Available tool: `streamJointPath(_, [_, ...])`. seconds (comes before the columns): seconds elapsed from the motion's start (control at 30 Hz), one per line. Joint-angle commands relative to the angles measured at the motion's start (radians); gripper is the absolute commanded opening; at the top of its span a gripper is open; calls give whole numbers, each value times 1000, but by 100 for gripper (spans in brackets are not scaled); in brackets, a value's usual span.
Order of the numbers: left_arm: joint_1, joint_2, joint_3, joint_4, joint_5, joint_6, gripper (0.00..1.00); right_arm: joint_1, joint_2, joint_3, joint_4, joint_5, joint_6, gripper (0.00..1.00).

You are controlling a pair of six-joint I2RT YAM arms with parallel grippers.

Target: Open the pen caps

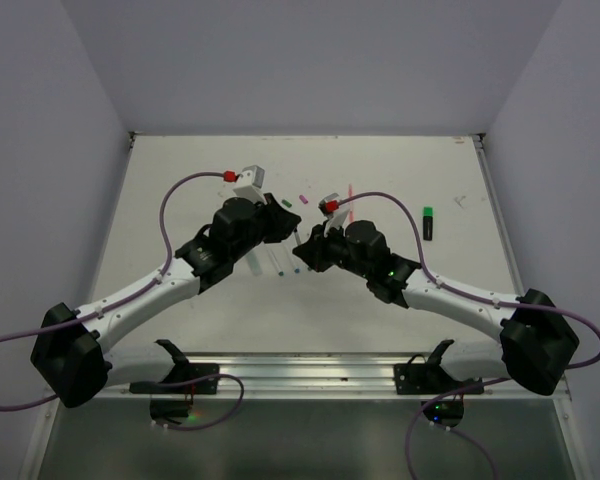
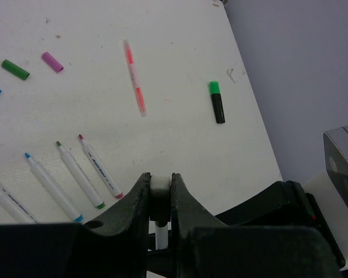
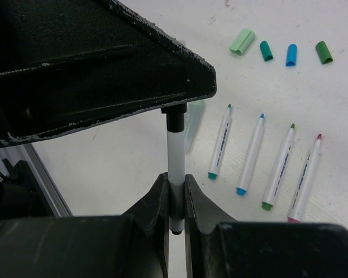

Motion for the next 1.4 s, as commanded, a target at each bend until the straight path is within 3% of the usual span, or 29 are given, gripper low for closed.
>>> streamJointPath(0.0, [-4,2,1,47,-9,-10,13,-3,4,38,16,6,-11,0])
streamJointPath(0.1, [-4,-1,-1,48,-11,-16,0,-3,0,34,14,8,-13,0])
streamJointPath(0.53, [12,-69,157,67,-221,34,0,-3,-23,-52,-30,17,-53,0])
streamJointPath(0.9, [146,-100,355,180,-301,53,0,-2,-11,-157,10,-23,-69,0])
streamJointPath(1.37, [198,-149,395,326,-448,48,0,-2,21,-209,50,-80,-74,0])
